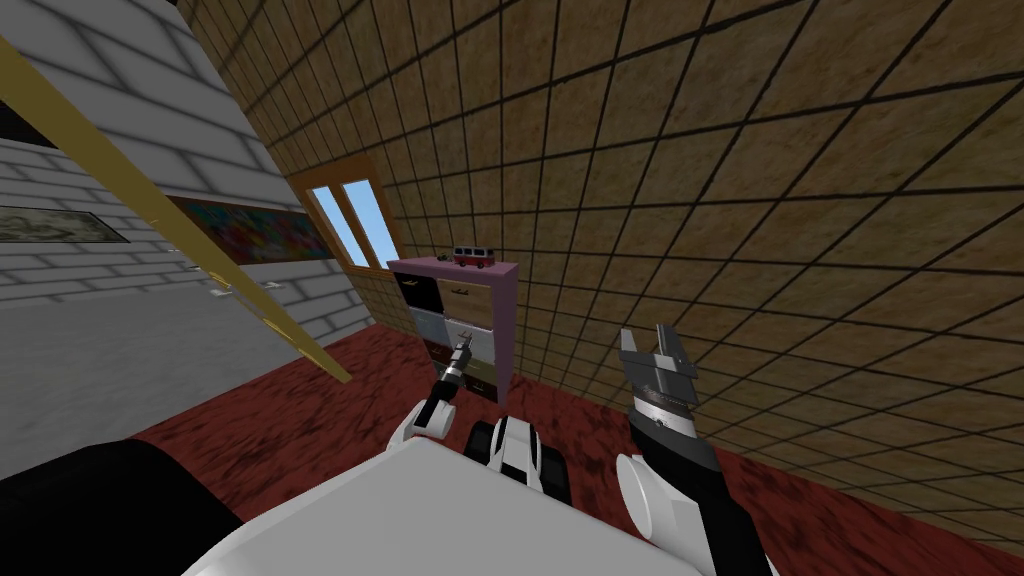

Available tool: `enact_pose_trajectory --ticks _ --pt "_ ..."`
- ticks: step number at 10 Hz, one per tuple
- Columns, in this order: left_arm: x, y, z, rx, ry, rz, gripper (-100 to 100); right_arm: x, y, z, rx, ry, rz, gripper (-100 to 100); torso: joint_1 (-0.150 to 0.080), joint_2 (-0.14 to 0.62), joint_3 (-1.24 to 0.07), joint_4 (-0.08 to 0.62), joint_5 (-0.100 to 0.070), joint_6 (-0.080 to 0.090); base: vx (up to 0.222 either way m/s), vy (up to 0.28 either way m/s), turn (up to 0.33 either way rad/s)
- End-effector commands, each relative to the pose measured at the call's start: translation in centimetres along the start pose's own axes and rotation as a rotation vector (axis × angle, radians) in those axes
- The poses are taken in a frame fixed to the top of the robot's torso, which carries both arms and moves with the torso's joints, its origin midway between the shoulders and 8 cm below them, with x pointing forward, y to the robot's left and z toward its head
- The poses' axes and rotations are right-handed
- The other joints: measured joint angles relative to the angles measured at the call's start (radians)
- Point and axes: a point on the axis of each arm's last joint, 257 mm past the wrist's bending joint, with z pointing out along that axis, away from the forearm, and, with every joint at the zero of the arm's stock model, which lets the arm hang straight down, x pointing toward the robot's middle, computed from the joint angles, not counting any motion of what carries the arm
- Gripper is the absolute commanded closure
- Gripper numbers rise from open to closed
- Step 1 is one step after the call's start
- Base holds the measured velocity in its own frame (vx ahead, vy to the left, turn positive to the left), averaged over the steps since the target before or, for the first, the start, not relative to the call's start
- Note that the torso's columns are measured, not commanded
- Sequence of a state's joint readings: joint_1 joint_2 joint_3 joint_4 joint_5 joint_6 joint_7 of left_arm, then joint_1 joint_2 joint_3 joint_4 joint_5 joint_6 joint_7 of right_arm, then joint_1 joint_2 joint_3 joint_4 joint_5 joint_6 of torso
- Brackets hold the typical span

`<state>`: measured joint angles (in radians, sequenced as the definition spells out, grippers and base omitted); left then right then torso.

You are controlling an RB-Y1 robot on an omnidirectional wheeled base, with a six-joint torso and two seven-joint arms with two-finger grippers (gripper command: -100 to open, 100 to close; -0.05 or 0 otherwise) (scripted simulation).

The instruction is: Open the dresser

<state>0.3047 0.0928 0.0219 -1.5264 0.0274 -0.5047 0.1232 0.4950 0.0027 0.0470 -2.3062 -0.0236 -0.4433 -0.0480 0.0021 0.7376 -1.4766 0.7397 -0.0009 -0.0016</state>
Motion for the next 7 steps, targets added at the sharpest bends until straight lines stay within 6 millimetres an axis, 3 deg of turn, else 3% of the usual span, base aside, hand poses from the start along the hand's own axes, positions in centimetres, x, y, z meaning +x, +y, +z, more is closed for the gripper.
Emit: enact_pose_trajectory --ticks 1,7 --pt "-2.8 -0.7 -1.7 0.014 0.011 -0.008 100 0.0 0.0 0.0 0.000 0.000 0.000 0 0.002 0.001 0.001 -0.001 0.001 -0.002 0.041 -0.126 0.077" --pt "-6.4 -1.9 -4.1 0.016 0.057 -0.007 100 0.0 0.0 0.0 0.000 0.000 0.000 0 0.002 0.004 0.002 0.003 -0.002 -0.005 0.029 -0.085 0.073"
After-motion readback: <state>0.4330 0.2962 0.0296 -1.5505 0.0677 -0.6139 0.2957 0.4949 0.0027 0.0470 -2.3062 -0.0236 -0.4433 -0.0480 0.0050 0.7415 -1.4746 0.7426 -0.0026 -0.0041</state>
